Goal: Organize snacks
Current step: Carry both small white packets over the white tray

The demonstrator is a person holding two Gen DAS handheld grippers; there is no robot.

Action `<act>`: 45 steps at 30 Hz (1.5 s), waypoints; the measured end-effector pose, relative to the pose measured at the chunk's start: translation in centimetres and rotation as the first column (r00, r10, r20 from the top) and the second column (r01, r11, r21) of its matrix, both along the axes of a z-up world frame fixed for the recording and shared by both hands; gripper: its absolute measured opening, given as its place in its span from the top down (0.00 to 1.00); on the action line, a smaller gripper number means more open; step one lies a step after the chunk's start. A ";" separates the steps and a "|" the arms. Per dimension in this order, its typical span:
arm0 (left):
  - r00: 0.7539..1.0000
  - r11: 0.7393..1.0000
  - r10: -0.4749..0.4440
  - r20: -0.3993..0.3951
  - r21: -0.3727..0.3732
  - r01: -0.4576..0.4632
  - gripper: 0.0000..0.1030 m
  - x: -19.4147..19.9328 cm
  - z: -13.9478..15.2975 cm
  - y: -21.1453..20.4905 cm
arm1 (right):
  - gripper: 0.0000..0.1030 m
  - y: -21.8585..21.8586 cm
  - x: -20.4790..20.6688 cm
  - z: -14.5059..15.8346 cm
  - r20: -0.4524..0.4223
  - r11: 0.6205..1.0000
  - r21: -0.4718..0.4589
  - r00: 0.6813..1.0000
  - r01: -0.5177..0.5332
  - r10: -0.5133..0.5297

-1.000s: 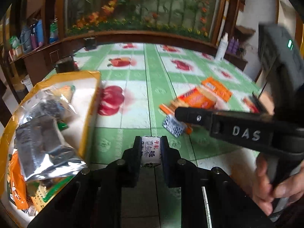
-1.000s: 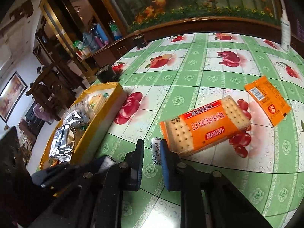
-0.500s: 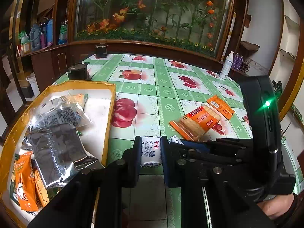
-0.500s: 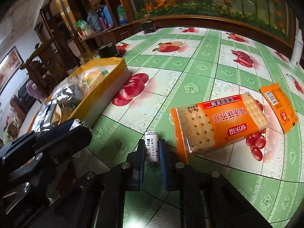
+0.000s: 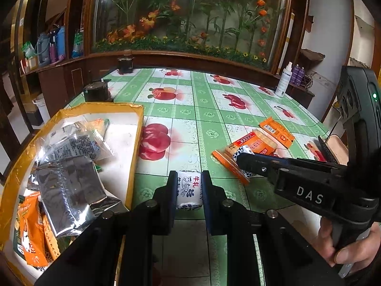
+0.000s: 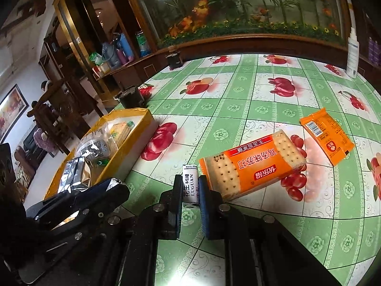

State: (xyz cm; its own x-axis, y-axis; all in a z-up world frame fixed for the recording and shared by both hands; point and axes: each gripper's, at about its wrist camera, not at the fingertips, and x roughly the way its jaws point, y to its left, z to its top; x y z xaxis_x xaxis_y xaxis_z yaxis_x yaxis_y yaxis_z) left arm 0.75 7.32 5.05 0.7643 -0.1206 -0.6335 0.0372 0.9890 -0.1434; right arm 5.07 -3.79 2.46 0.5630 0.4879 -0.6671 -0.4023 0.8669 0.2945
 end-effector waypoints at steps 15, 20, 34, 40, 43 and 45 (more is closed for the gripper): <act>0.990 0.994 0.076 0.121 0.064 -0.084 0.82 -2.1 1.9 1.7 | 0.86 1.6 -1.3 1.0 0.027 0.999 0.044 1.000 -0.016 0.014; 0.986 0.992 0.107 0.130 0.046 -0.114 0.82 -2.4 2.1 3.4 | 0.86 3.1 -2.3 1.6 0.047 0.998 0.052 0.998 -0.031 0.028; 0.981 0.993 0.119 0.152 -0.010 -0.119 0.82 -3.2 2.6 5.0 | 0.86 5.8 -3.6 2.1 0.060 0.994 0.091 0.997 -0.058 0.052; 0.968 0.985 0.171 0.183 -0.057 -0.163 0.82 -4.3 3.3 8.1 | 0.86 7.4 -4.1 2.4 0.067 0.992 0.105 0.996 -0.069 0.062; 0.954 0.973 0.229 0.194 -0.082 -0.217 0.82 -4.8 3.6 10.8 | 0.86 8.6 -4.2 2.4 0.077 0.993 0.087 0.994 -0.079 0.072; 0.943 0.960 0.275 0.186 -0.099 -0.261 0.82 -5.0 3.4 12.7 | 0.86 9.6 -4.3 2.3 0.073 0.992 0.084 0.993 -0.094 0.088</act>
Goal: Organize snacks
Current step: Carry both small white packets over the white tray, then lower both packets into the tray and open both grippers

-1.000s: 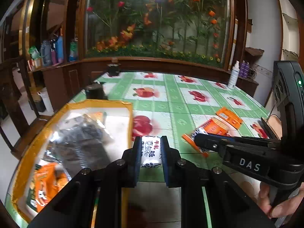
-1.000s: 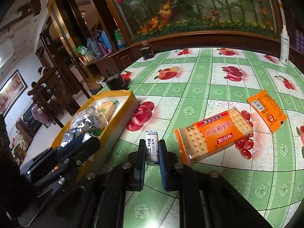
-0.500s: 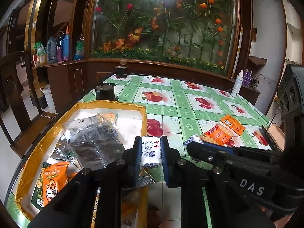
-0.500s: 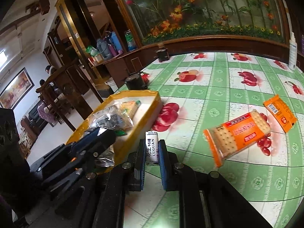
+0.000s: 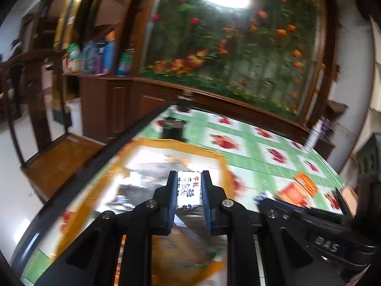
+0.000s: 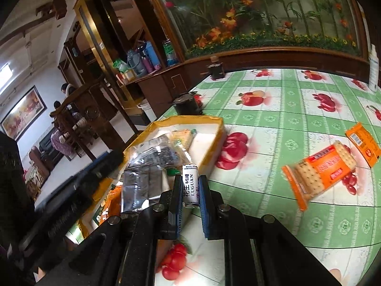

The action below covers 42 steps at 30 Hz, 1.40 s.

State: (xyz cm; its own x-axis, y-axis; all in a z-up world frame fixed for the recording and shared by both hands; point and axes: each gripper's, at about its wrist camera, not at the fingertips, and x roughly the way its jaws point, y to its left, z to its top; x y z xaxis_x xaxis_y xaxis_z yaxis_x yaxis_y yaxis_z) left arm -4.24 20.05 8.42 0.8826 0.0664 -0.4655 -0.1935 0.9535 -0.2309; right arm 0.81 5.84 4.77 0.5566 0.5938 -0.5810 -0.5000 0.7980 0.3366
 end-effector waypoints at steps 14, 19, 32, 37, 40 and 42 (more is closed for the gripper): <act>0.991 0.996 0.055 -0.124 -0.067 -0.063 0.82 0.7 -2.9 4.5 | 0.86 8.5 0.4 -1.2 0.018 0.988 -0.094 0.992 -0.120 0.122; 0.989 0.997 0.060 -0.136 -0.041 -0.067 0.82 0.9 -2.9 4.1 | 0.86 7.9 0.4 -1.4 0.013 0.989 -0.079 0.992 -0.125 0.126; 0.988 0.992 0.117 -0.098 -0.032 -0.121 0.39 0.2 -2.3 4.2 | 0.84 6.8 0.2 -1.0 0.012 0.990 -0.040 0.991 -0.136 0.137; 0.988 0.988 0.140 -0.063 -0.052 -0.143 0.30 -0.3 -2.0 4.5 | 0.76 6.3 0.4 -0.8 0.010 0.990 -0.013 0.990 -0.138 0.138; 0.987 0.985 0.156 -0.034 -0.071 -0.159 0.30 -0.8 -1.7 4.8 | 0.71 6.4 0.1 -0.8 -0.002 0.987 -0.001 0.987 -0.161 0.161; 0.985 0.982 0.174 -0.011 -0.073 -0.174 0.29 -1.1 -1.4 4.9 | 0.68 6.6 -0.1 -0.9 -0.008 0.982 0.003 0.982 -0.187 0.187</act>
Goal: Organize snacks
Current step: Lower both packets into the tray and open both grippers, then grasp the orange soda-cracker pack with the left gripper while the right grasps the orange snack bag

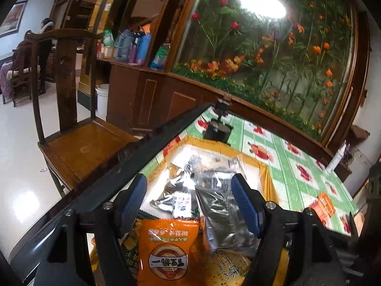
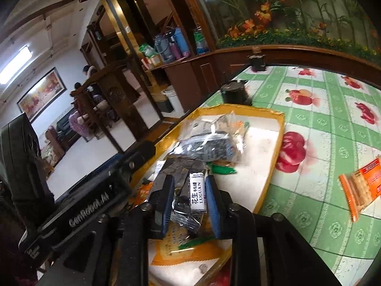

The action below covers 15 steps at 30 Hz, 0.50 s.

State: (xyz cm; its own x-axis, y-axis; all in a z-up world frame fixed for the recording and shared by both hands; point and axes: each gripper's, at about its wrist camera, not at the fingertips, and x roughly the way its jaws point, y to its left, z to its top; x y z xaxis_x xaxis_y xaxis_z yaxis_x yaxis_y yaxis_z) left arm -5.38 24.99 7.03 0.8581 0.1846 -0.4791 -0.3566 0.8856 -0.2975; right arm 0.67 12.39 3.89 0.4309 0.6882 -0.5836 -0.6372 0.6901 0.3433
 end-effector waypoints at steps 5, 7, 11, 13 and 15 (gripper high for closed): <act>0.999 1.000 0.020 0.038 0.018 -0.020 0.24 -0.6 0.4 -0.3 | 0.56 0.0 -0.9 -0.1 0.011 0.999 -0.011 0.999 -0.032 0.032; 0.999 0.999 0.021 0.041 0.031 -0.023 0.23 -0.6 0.5 -0.5 | 0.56 -0.5 -0.9 0.1 0.020 1.000 -0.004 1.000 -0.019 0.019; 0.999 0.999 0.013 0.039 0.037 -0.014 0.18 -0.5 0.5 -0.9 | 0.52 -2.5 -0.4 0.5 -0.002 0.999 0.050 1.000 0.009 -0.009; 0.999 0.999 0.016 0.043 0.050 -0.019 0.15 -0.5 0.6 -1.1 | 0.49 -3.5 -0.1 0.6 -0.026 0.996 0.086 0.999 0.023 -0.021; 0.999 0.998 0.019 0.048 0.065 -0.022 0.14 -0.6 0.7 -1.4 | 0.48 -4.4 0.1 0.7 -0.040 0.993 0.111 0.999 0.037 -0.032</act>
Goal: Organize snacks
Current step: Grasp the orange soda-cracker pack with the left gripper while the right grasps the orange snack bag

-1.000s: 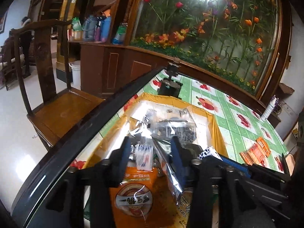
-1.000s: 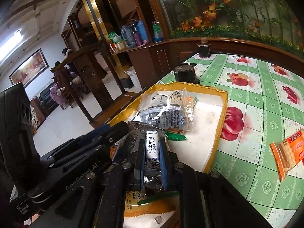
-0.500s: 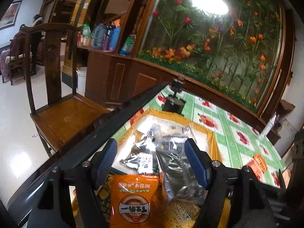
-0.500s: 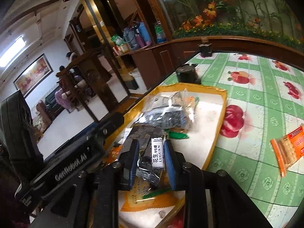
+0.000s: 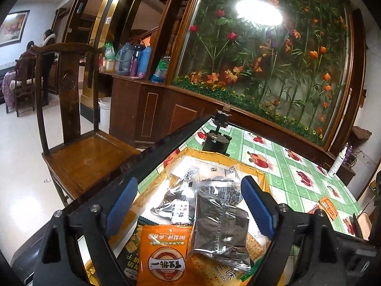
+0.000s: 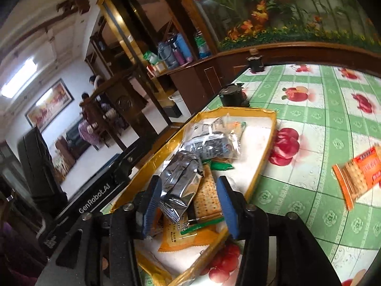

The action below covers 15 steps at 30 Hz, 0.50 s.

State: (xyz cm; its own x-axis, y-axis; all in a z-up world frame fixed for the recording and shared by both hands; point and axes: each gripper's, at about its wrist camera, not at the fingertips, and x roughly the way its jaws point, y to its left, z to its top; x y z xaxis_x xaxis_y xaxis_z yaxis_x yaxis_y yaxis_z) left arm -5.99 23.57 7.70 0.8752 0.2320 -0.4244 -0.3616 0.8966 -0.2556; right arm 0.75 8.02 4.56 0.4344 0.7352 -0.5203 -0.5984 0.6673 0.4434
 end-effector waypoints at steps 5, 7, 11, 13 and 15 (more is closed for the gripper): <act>1.000 1.000 0.003 -0.001 0.018 -0.003 0.14 0.0 0.0 -0.4 | 0.48 -1.9 0.6 0.3 -0.046 0.997 0.075 0.999 0.022 -0.019; 1.000 1.000 0.005 0.000 0.020 -0.005 0.14 0.0 0.0 -0.4 | 0.48 -2.6 0.7 0.4 -0.059 0.995 0.094 0.998 0.031 -0.026; 1.000 0.999 0.011 -0.001 0.033 -0.011 0.14 0.0 0.1 -0.6 | 0.45 -4.4 1.2 0.3 -0.090 0.991 0.117 0.994 0.065 -0.054; 1.000 0.999 0.014 0.005 0.051 -0.014 0.14 -0.1 0.3 -0.9 | 0.33 -5.6 1.6 0.1 -0.118 0.986 0.130 0.989 0.104 -0.089; 1.000 0.998 0.015 0.021 0.066 -0.016 0.14 -0.3 0.6 -1.3 | 0.29 -7.0 1.9 -0.1 -0.134 0.979 0.132 0.982 0.154 -0.136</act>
